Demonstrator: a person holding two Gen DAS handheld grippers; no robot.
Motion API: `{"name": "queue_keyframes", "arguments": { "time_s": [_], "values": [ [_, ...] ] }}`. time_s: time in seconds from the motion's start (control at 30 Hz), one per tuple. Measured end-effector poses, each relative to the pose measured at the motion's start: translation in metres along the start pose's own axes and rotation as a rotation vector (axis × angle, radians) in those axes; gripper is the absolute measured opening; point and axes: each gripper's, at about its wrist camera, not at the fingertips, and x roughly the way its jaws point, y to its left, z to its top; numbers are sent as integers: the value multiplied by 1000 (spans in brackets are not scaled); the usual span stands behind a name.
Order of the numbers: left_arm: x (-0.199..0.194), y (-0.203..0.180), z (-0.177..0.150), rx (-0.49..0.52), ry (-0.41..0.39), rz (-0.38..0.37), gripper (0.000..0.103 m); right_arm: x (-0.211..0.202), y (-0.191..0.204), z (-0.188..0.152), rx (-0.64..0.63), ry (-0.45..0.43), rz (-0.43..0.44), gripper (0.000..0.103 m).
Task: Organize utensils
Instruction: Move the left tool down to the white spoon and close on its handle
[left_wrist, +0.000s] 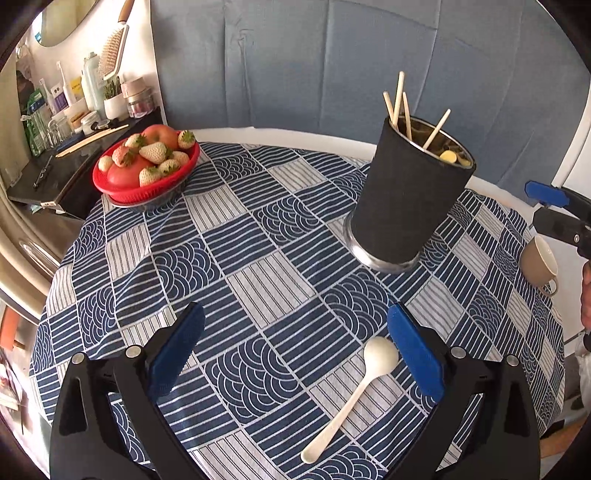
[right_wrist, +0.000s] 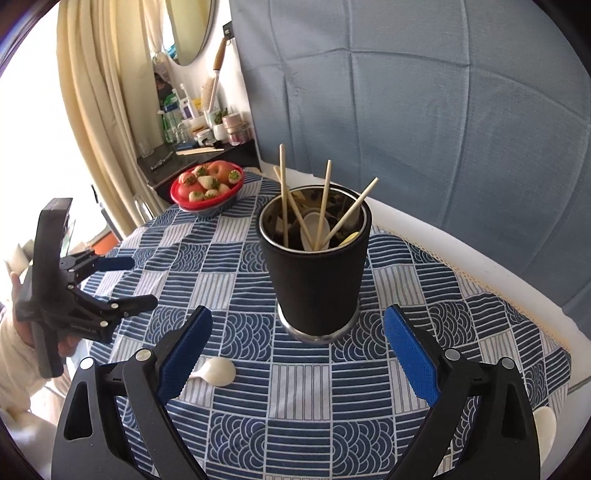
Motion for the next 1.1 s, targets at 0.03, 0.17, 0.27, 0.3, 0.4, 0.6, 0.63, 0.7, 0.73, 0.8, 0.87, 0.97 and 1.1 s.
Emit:
{"name": "queue_keyframes", "arguments": {
  "time_s": [0.03,0.17,0.27,0.3,0.4,0.6,0.63,0.7,0.73,0.8,0.87,0.97,1.1],
  "values": [
    [3,-1,-4,7,12,-3,97,0,2,-2,-4,4,-4,89],
    [17,-8,-19,39,64,-23,97,0,7,-10,-23,24,-12,89],
    [29,-15,-28,67,100,-41,97,1,8,-16,-25,42,-21,89],
    [32,-18,-31,77,107,-48,97,1,7,-19,-22,48,-26,89],
    [42,-25,-37,98,137,-70,97,1,5,-27,-10,63,-33,89],
    [63,-35,-45,123,190,-102,97,1,-2,-40,26,95,-50,89],
    [65,-37,-46,129,195,-106,97,1,-3,-42,31,99,-57,89],
    [70,-39,-46,144,212,-116,97,0,-6,-46,45,107,-62,89],
    [72,-40,-46,155,218,-120,97,0,-8,-48,53,111,-67,89],
    [77,-44,-47,178,237,-135,97,1,-11,-53,67,117,-73,89],
    [80,-49,-49,210,250,-151,91,1,-13,-56,80,125,-79,89],
    [85,-57,-53,279,267,-143,84,2,-15,-60,94,130,-86,89],
    [87,-68,-53,369,277,-124,75,4,-17,-63,109,136,-91,89]
  ]
}}
